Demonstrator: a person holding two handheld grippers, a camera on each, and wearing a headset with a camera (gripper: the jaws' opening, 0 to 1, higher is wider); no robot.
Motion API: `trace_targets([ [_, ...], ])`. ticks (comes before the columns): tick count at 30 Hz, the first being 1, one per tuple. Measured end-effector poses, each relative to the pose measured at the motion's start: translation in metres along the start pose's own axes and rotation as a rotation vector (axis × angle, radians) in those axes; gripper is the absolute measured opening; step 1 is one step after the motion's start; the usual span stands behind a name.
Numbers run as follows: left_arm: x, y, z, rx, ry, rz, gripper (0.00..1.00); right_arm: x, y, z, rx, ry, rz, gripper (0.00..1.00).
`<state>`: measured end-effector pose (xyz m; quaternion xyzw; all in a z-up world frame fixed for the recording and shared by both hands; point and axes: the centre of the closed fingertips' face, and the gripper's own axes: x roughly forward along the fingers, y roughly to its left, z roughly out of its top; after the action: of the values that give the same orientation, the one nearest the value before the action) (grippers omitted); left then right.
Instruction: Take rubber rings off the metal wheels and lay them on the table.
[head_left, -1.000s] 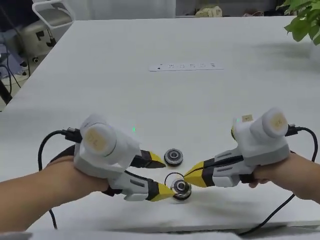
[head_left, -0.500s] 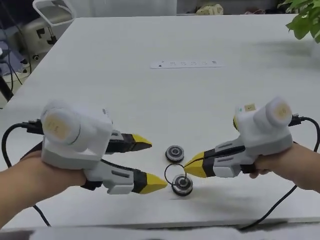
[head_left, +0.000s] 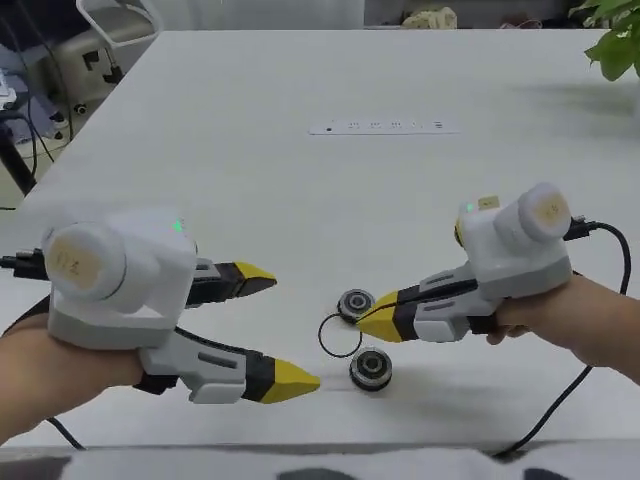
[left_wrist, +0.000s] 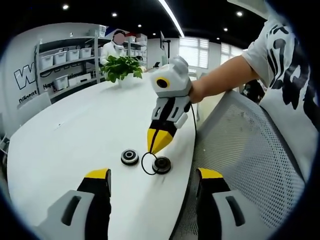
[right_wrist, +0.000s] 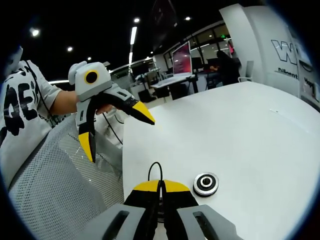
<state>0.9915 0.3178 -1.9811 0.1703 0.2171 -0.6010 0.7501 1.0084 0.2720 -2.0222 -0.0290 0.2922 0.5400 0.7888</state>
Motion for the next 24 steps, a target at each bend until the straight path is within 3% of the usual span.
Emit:
trace_targets([
  [12,-0.010,0.006,-0.005,-0.028,0.001,0.034,0.68,0.020,-0.004,-0.001,-0.015,0.026,-0.017,0.00],
  [24,-0.011,0.002,-0.012,-0.047,0.007,0.031,0.68,0.036,-0.007,-0.011,-0.032,0.065,-0.055,0.00],
])
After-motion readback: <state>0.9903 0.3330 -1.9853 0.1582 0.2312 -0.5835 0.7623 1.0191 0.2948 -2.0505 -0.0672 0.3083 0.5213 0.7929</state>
